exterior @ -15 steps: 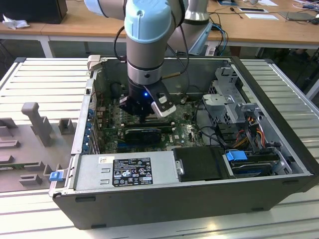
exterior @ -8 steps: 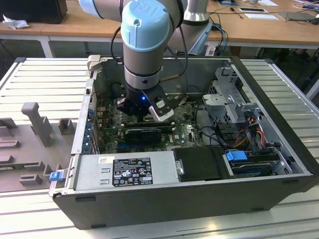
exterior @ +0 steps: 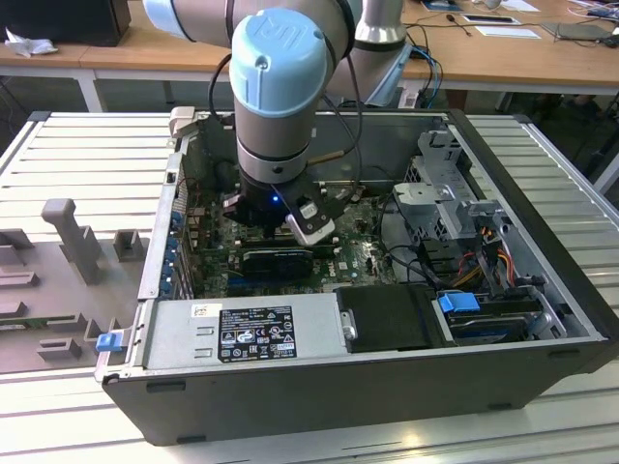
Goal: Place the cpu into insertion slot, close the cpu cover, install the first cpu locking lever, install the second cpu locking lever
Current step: 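Install the second cpu locking lever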
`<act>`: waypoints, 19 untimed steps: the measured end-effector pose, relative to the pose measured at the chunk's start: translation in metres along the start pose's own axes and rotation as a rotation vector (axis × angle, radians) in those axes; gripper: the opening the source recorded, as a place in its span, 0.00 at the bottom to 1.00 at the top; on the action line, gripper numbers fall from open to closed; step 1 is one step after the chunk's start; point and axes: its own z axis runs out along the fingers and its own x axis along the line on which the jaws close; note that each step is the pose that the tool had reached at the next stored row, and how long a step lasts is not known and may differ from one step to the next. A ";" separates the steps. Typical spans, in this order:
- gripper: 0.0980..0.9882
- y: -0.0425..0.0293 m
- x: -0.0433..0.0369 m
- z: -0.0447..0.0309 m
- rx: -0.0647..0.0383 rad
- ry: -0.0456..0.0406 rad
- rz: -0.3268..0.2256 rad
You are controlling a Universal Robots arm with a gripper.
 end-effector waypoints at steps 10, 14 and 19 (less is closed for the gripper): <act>0.01 -0.0068 0.0036 0.0071 -0.054 -0.0021 -0.006; 0.01 -0.0092 0.0038 0.0127 -0.073 -0.0022 -0.010; 0.01 -0.0097 0.0047 0.0147 -0.092 -0.0024 -0.014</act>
